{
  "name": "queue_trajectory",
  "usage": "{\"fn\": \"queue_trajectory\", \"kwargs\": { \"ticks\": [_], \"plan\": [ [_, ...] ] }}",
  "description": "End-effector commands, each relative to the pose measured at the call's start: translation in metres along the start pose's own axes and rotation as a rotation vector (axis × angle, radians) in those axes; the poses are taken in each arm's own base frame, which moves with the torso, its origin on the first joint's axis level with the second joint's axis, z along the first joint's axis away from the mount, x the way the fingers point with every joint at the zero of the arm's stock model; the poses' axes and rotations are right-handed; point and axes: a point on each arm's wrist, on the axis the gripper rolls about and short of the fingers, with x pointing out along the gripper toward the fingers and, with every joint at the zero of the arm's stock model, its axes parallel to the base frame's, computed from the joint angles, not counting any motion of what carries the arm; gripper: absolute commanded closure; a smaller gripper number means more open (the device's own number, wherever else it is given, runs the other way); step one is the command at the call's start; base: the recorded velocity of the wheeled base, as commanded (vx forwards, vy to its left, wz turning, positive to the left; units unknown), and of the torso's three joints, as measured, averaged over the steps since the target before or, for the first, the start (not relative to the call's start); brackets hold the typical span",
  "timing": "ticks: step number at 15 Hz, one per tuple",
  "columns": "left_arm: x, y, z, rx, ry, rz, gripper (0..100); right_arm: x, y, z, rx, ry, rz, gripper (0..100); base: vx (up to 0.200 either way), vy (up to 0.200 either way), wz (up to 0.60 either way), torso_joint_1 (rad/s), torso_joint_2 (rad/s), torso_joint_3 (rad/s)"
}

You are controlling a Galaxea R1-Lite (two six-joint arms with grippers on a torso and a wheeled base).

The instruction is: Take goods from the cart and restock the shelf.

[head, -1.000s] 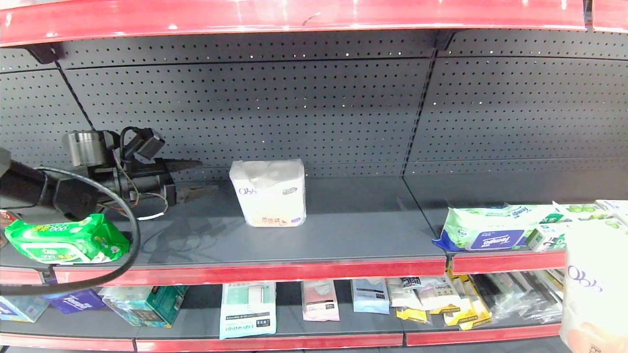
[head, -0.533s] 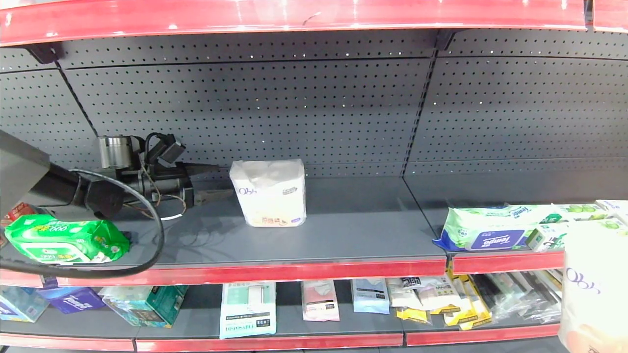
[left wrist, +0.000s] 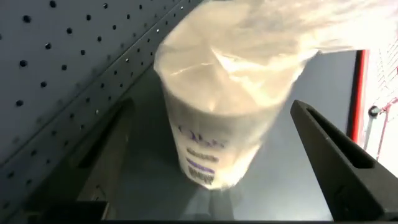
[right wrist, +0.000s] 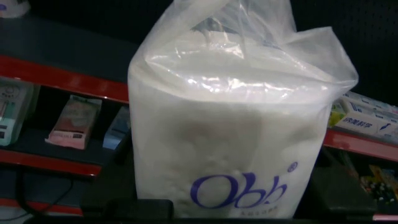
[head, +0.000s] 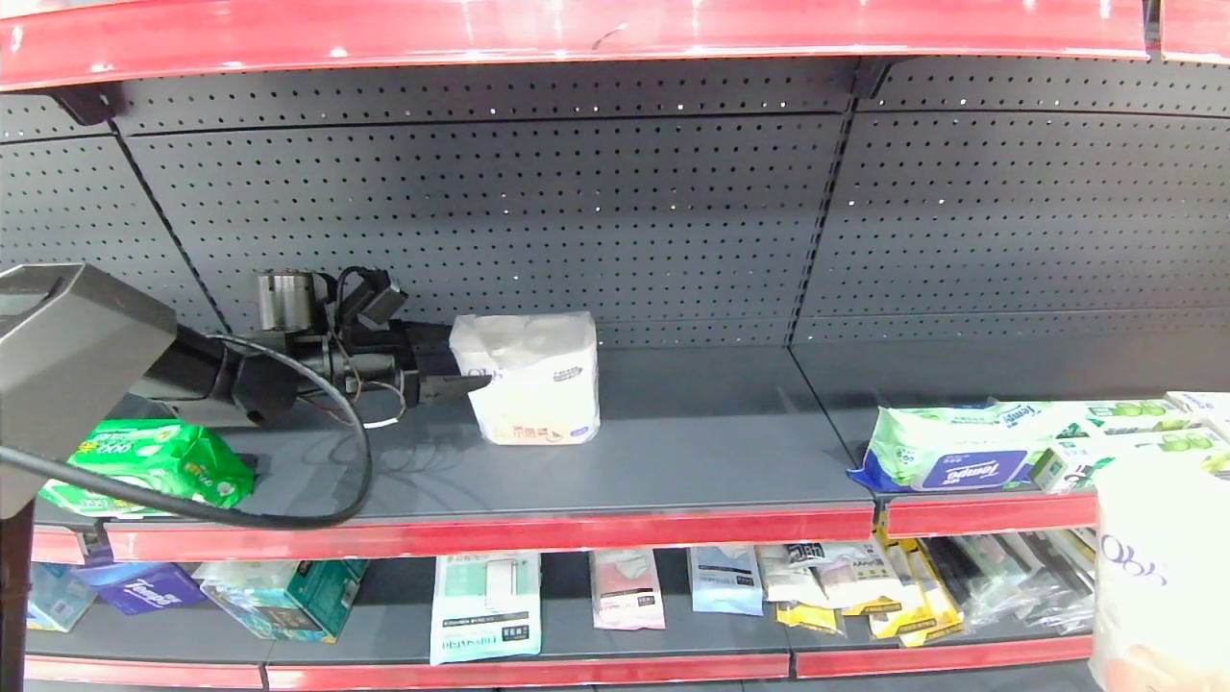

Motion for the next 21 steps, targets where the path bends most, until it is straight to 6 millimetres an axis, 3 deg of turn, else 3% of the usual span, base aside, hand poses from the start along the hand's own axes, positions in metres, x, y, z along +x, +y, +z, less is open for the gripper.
{"fn": "queue_trajectory", "kwargs": {
  "ticks": [1, 10, 20, 21],
  "plan": [
    [0.011, 0.009, -0.006, 0.010, -0.006, -0.006, 0, 0.000, 0.000, 0.000, -0.001, 0.002, -0.002, 100, 0.000, 0.000, 0.00, 0.000, 0.00, 0.000],
    [0.050, 0.001, -0.004, 0.006, -0.028, -0.085, 0, 0.001, 0.001, -0.004, -0.001, 0.016, 0.004, 100, 0.000, 0.000, 0.00, 0.000, 0.00, 0.000],
    [0.063, -0.006, -0.007, -0.021, -0.022, -0.114, 0, 0.001, 0.001, -0.003, -0.001, 0.013, 0.003, 100, 0.000, 0.000, 0.00, 0.000, 0.00, 0.000],
    [0.063, -0.006, -0.007, -0.008, -0.025, -0.114, 100, 0.001, 0.001, -0.003, -0.001, 0.013, 0.003, 100, 0.000, 0.000, 0.00, 0.000, 0.00, 0.000]
  ]
}}
